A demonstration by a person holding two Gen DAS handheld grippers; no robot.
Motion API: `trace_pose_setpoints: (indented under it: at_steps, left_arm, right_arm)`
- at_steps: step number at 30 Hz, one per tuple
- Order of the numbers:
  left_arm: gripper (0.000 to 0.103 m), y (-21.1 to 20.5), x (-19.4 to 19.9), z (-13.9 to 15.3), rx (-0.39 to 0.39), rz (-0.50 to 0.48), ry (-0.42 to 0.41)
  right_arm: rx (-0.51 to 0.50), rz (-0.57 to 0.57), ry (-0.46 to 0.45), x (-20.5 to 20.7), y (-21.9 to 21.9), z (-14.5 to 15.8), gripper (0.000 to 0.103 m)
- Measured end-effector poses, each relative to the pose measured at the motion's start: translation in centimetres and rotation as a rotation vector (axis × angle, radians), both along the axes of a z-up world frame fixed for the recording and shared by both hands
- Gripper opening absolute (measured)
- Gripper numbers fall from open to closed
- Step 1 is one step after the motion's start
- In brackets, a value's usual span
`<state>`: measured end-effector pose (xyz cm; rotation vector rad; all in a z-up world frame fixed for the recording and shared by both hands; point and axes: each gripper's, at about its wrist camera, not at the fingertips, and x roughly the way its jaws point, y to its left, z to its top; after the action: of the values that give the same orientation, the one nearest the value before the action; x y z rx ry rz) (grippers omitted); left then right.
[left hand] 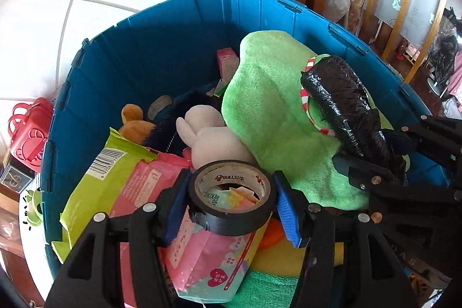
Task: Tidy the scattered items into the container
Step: 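Lower the tape roll and umbrella into the crate and open both tools, then withdraw both tools up and away from the crate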
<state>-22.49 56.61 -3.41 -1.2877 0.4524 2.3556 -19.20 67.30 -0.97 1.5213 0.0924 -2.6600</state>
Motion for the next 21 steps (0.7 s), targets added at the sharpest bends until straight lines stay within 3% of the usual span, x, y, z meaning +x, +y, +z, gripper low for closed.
trace_pose_setpoints:
  at_steps: [5,9,11,15,21]
  left_arm:
    - [0.058,-0.6,0.5,0.5,0.015,-0.001,0.018]
    - [0.067,-1.1,1.7,1.6,0.015,-0.006,0.065]
    - [0.07,-1.6,2.0,2.1,0.029,-0.001,0.075]
    - [0.076,-3.0,2.9,3.0,0.054,0.016,0.099]
    - [0.081,-5.6,5.0,4.5,0.072,0.033,0.141]
  right_arm:
    - [0.004,-0.018,0.024,0.4,0.2,0.4,0.038]
    - [0.028,-0.026,0.044,1.1,-0.2,0.9,0.053]
    - [0.029,-0.039,0.054,1.6,0.0,1.2,0.063]
    - [0.013,-0.066,0.085,2.6,0.7,2.3,0.102]
    - [0.014,-0.069,0.169,5.4,0.3,4.6,0.103]
